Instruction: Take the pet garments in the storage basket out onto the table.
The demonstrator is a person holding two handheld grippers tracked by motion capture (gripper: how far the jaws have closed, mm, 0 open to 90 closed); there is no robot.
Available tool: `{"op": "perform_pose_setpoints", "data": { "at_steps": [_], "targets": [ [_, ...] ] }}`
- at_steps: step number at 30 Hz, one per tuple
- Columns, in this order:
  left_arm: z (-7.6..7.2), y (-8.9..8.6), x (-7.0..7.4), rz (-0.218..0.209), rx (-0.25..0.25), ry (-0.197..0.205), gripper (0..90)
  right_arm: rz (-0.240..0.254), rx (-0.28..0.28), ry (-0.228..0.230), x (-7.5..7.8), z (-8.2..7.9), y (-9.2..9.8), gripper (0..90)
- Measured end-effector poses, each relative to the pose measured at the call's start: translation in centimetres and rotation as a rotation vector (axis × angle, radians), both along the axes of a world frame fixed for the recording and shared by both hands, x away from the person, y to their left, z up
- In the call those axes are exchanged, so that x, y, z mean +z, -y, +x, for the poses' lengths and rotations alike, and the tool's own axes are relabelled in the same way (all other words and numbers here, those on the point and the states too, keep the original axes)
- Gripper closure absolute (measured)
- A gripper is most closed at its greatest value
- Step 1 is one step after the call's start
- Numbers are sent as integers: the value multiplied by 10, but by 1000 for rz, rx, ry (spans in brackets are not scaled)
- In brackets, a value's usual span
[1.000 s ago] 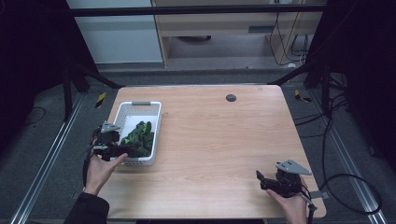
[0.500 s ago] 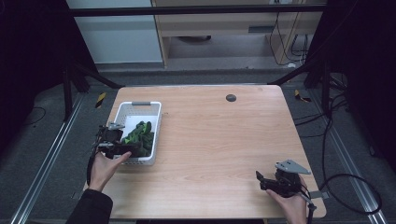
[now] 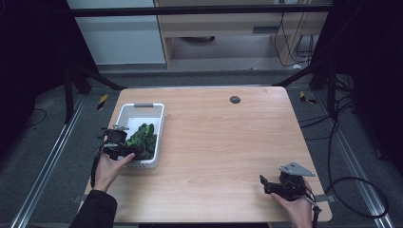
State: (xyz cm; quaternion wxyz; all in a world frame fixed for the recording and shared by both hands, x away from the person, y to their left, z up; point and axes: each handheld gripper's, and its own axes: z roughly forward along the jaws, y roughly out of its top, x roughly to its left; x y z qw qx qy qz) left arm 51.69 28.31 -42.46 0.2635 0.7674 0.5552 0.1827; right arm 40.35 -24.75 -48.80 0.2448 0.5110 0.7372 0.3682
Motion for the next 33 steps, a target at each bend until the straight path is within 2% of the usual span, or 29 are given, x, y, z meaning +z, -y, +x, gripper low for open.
{"op": "perform_pose_setpoints", "data": {
  "at_steps": [15, 20, 27, 29, 33],
  "targets": [
    [6, 5, 3, -8, 0, -74, 661, 9, 2, -20, 0, 0, -1, 126],
    [8, 5, 4, -3, 0, -90, 753, 1, 5, -15, 0, 1, 0, 126],
    [6, 3, 10, -6, 10, -58, 824, 5, 5, -20, 0, 0, 0, 125],
    [4, 2, 18, -5, 5, -34, 845, 1, 5, -17, 0, 1, 0, 124],
    [2, 2, 26, -7, -1, -16, 852, 3, 4, -18, -1, 1, 1, 123]
  ]
}}
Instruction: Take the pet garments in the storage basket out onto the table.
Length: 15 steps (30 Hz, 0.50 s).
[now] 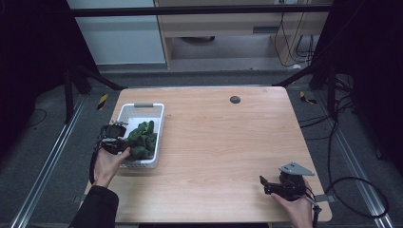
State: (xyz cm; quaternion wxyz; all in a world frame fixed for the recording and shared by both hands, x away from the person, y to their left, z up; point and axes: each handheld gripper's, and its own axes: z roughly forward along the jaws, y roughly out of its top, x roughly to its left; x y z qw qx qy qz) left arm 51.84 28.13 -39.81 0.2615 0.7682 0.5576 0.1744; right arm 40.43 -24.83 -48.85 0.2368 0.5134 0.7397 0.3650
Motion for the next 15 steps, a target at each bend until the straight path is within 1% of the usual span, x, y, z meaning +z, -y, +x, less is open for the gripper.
{"op": "perform_pose_setpoints", "data": {
  "at_steps": [1, 3, 4, 6, 7, 8, 9, 10, 11, 12, 13, 14, 15],
  "targets": [
    [-1, -1, 6, 1, -4, 10, 853, 2, -2, -1, 0, 0, 0, 122],
    [-2, -1, 8, -1, -5, 17, 855, 1, 0, 1, 0, 0, 0, 123],
    [-3, -2, 13, 2, -10, 22, 855, 2, 0, 1, 0, 0, 0, 122],
    [-3, -3, 15, 3, -11, 26, 855, 1, -2, 1, 0, 0, 1, 122],
    [-5, -4, 22, -3, -19, 37, 855, 1, -1, 1, 0, 0, 1, 121],
    [-5, -4, 22, -3, -19, 37, 856, 1, -1, 1, 0, 0, 1, 121],
    [-6, -5, 28, -4, -27, 48, 856, 4, -3, 0, 0, 0, 1, 121],
    [-7, -6, 32, -7, -29, 53, 856, 4, -3, 0, 0, 0, 1, 121],
    [-7, -6, 32, -7, -29, 53, 856, 5, -3, 0, 0, -1, 1, 121],
    [-7, -6, 35, -6, -31, 56, 856, 5, -3, 0, 0, -1, 1, 121],
    [-9, -7, 43, 0, -40, 69, 857, 5, -2, 0, 1, -1, 2, 121],
    [-9, -7, 43, 0, -40, 69, 857, 5, -2, 0, 1, -1, 2, 121],
    [-10, -7, 47, 1, -45, 75, 857, 6, -4, 0, 1, -1, 2, 121]
  ]
}}
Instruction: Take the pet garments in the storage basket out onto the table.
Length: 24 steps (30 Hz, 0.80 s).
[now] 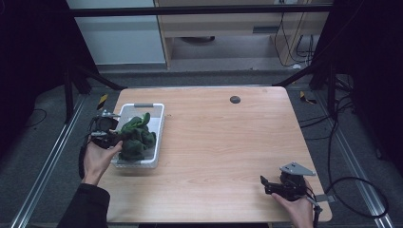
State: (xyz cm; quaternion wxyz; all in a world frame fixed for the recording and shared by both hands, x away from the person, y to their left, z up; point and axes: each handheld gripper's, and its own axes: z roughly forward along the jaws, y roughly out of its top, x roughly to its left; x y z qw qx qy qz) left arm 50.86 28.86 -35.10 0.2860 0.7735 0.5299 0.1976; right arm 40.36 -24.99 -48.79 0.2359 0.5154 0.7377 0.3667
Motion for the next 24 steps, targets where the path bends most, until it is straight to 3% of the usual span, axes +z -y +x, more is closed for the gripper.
{"op": "perform_pose_setpoints", "data": {
  "at_steps": [14, 24],
  "targets": [
    [-14, 2, 43, -6, -60, 59, 857, 7, 1, -2, 1, 0, 0, 119],
    [-30, 11, 76, -7, -133, 103, 858, 6, 0, 5, 2, 0, 0, 118]
  ]
}}
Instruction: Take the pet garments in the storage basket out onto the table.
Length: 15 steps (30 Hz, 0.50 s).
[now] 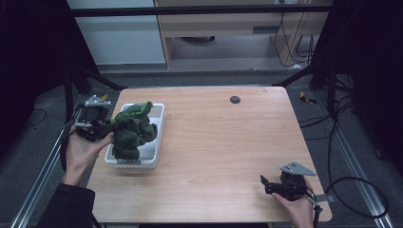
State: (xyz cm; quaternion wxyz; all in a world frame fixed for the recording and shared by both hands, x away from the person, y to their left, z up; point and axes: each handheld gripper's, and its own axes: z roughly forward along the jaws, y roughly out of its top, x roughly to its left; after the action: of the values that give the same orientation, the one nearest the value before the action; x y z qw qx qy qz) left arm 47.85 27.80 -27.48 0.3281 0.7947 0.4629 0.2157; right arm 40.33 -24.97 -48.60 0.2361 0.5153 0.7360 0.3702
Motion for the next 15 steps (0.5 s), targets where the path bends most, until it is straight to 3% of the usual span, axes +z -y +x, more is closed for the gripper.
{"op": "perform_pose_setpoints", "data": {
  "at_steps": [9, 15],
  "targets": [
    [-11, 14, 13, 4, -64, 20, 858, 3, 2, 3, 0, 0, 0, 118],
    [-16, 31, 19, 16, -140, 16, 857, 1, -2, 8, 0, 0, 1, 117]
  ]
}}
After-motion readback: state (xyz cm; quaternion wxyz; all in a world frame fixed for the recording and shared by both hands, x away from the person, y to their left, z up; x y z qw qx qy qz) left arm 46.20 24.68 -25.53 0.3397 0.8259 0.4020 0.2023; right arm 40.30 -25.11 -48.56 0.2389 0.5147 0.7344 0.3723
